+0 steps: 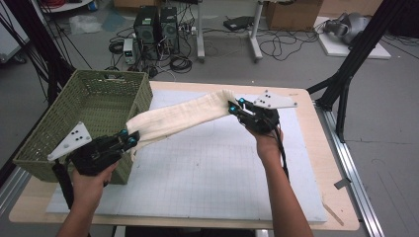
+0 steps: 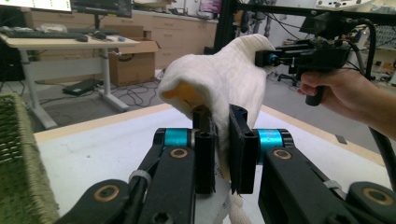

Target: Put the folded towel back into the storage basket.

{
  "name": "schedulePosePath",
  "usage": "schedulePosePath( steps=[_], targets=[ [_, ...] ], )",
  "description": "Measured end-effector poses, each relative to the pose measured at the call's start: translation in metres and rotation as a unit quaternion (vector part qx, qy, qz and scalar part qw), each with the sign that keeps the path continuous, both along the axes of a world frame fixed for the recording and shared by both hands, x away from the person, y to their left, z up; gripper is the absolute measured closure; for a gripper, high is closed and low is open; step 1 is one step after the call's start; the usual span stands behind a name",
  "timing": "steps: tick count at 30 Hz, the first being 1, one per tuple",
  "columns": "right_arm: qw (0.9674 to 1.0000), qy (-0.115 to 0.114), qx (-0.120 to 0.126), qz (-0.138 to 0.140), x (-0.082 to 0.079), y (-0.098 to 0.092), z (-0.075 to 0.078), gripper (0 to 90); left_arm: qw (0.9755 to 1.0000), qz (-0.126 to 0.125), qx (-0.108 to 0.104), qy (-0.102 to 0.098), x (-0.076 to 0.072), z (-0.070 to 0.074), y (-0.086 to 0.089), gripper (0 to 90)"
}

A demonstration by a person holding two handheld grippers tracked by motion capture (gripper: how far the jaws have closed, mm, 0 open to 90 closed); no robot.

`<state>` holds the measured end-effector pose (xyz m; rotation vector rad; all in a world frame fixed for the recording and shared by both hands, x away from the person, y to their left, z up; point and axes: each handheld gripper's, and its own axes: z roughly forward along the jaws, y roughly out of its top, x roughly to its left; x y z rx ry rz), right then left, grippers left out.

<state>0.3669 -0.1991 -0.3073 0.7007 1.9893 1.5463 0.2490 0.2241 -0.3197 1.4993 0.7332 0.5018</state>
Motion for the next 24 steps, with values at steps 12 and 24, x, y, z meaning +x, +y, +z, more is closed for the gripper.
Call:
schedulePosePath(
  steps=[12, 24],
  targets=[
    [0.9999, -0.004, -0.002, 0.015, 0.026, 0.040, 0.013, 81.1, 0.9995, 0.032, 0.002, 0.000, -0.010, 0.005, 0.020, 82.2],
    [0.9990, -0.012, -0.018, 0.038, 0.050, 0.094, 0.030, 81.1, 0.9969, 0.079, 0.000, 0.001, -0.019, 0.006, 0.049, 82.0]
  ],
)
